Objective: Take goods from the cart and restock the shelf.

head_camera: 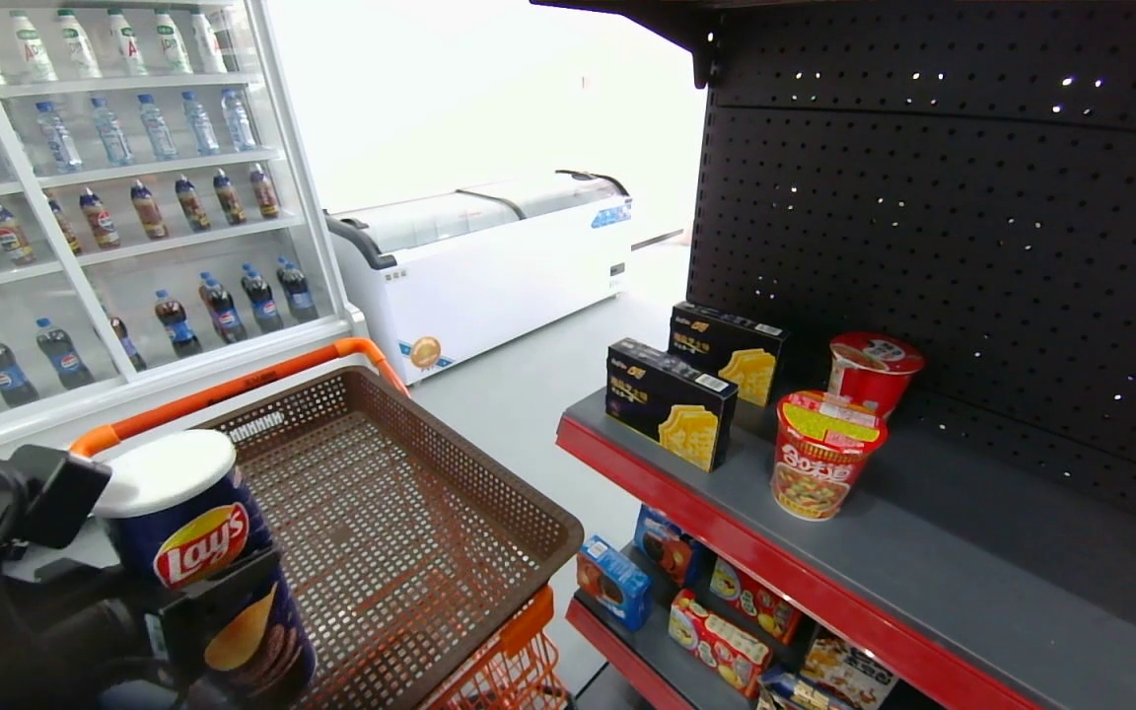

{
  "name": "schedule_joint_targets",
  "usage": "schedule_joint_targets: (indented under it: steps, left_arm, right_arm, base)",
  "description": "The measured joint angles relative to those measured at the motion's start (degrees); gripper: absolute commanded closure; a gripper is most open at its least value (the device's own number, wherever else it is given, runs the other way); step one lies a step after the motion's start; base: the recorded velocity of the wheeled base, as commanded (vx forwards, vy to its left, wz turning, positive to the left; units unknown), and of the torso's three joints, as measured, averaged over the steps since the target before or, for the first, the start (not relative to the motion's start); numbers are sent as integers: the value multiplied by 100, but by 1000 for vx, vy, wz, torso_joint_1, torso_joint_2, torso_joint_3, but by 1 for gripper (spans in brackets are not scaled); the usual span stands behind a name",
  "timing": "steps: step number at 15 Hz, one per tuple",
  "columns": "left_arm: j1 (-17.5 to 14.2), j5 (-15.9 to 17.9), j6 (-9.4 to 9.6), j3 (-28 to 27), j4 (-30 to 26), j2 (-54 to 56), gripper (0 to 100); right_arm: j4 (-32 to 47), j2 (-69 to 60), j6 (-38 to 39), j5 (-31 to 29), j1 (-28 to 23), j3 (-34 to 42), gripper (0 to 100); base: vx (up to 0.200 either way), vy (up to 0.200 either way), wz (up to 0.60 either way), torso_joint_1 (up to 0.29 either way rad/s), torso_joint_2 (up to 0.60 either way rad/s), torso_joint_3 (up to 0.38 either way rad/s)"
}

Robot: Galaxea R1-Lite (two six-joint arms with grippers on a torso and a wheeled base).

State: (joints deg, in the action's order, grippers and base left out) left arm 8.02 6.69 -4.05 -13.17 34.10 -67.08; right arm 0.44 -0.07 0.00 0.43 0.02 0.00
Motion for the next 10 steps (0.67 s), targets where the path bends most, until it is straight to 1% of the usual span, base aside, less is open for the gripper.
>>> schedule_joint_targets:
  steps: [1,2,4,5,6,7,8,9,10]
  left_arm:
    - [0,0,-5,63,-295,378,100]
    - [-4,9,-20,83,-734,780,100]
    - [-1,4,-60,82,-1787,1646,100]
    - [0,-93,-73,60,-2225,2039,100]
    - [0,-284,-110,20,-2561,2382,100]
    - [-4,-377,-222,-22,-2627,2647,100]
    - [-32,-207,-317,-50,-2433,2792,100]
    - [-54,-38,-347,-69,-2345,2878,100]
    - [-52,55,-345,-102,-2313,2940,100]
  right_arm:
    - [0,0,0,0,2,0,0]
    - [0,0,0,0,7,0,0]
    - [0,0,0,0,7,0,0]
    - [0,0,0,0,7,0,0]
    - [0,0,0,0,5,0,0]
    - [-1,0,0,0,5,0,0]
    - [-1,0,0,0,5,0,0]
    - [0,0,0,0,0,0,0]
    - [0,0,0,-2,2,0,0]
  base:
    - [0,0,0,0,0,0]
    - [0,0,0,0,0,0]
    - [0,0,0,0,0,0]
    - [0,0,0,0,0,0]
    - [0,0,0,0,0,0]
    - [0,0,0,0,0,0]
    - [0,0,0,0,0,0]
    - [0,0,0,0,0,0]
    - [0,0,0,0,0,0]
